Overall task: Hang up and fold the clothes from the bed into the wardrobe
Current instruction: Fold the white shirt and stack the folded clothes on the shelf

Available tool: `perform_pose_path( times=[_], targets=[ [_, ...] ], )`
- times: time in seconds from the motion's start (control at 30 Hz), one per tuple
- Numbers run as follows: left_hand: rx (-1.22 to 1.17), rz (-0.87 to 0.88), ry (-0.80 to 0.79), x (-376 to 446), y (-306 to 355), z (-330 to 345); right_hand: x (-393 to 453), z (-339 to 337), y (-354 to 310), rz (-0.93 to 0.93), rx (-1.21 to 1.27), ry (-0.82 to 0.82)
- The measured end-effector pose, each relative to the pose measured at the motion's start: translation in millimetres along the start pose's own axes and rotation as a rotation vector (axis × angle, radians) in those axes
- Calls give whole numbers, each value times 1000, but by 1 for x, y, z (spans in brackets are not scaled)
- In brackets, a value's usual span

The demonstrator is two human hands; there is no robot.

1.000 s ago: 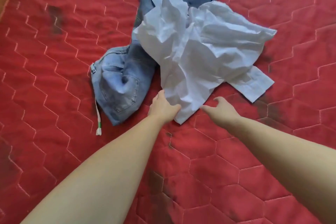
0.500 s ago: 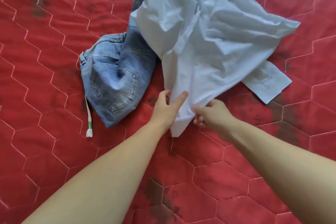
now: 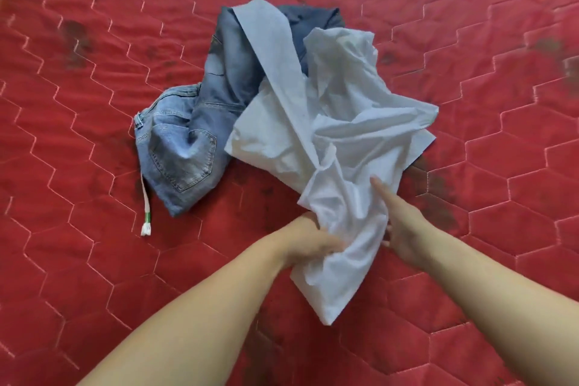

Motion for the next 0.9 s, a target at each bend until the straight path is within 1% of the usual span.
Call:
perform_pose_path(
  times=[0.07,0.1,0.13,0.17,0.2,0.23,0.27,0.3,0.33,0.37,0.4,0.43,0.47,0.53,0.6,0.63,0.67,0.7,0.73,0.77,0.8,0.83,0.87,0.9],
  targets=[
    [157,-129,-62,-4,-4,18,0,-13,-1,-36,12,81],
    [155,-166,-87,-4,-8,25,-2,-18,0,-77,-12,118],
    [95,-151,-104,-4,-11,32,-6,-23,3,-129,-68,148],
    [-7,-95,-79,-2,-11,36,-10,-29,7,-172,-127,157],
    [-124,-29,6,-2,-10,39,-14,-35,12,-208,-179,133],
    [-216,10,152,1,-10,39,-15,-41,21,-230,-224,73],
    [-231,24,347,3,-10,37,-19,-44,30,-238,-276,-11],
    [-140,40,556,3,-10,35,-22,-45,39,-232,-316,-102],
    [41,81,713,3,-9,34,-26,-46,48,-230,-354,-189],
    [258,158,777,4,-7,34,-29,-44,56,-245,-388,-285],
    [456,233,757,5,-3,38,-35,-40,62,-272,-434,-389],
    [598,268,688,7,2,42,-38,-36,69,-301,-500,-481],
    [683,256,605,9,6,45,-42,-32,74,-318,-593,-537],
    [749,132,471,17,9,47,-45,-35,83,-330,-749,-564],
    [839,-8,374,23,5,45,-47,-44,87,-291,-816,-582],
    [900,-41,326,23,2,45,-49,-49,86,-260,-851,-589],
    [907,-46,298,23,-3,44,-51,-54,82,-246,-899,-562],
    [843,-29,260,21,-7,44,-50,-60,78,-271,-948,-463],
    [744,-7,232,19,-9,44,-49,-65,71,-340,-980,-296],
    [617,-9,190,16,-9,45,-45,-73,65,-435,-978,-81],
    [497,-22,133,12,-7,48,-42,-80,58,-531,-938,107],
    [423,-38,61,7,-4,52,-38,-86,53,-592,-914,218],
    [393,-67,-22,4,0,56,-35,-90,48,-612,-956,241],
    [393,-95,-100,1,2,60,-32,-93,46,-597,-1077,174]
  ],
)
Point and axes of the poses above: each hand's wrist, its own x-axis towards the middle knuckle, its own z-axis out of the palm, y = z × x, the point moved 2 cm from there along x, towards the middle knuckle, and after that the axes turned 5 degrees about -z, right-handed, at the moved point
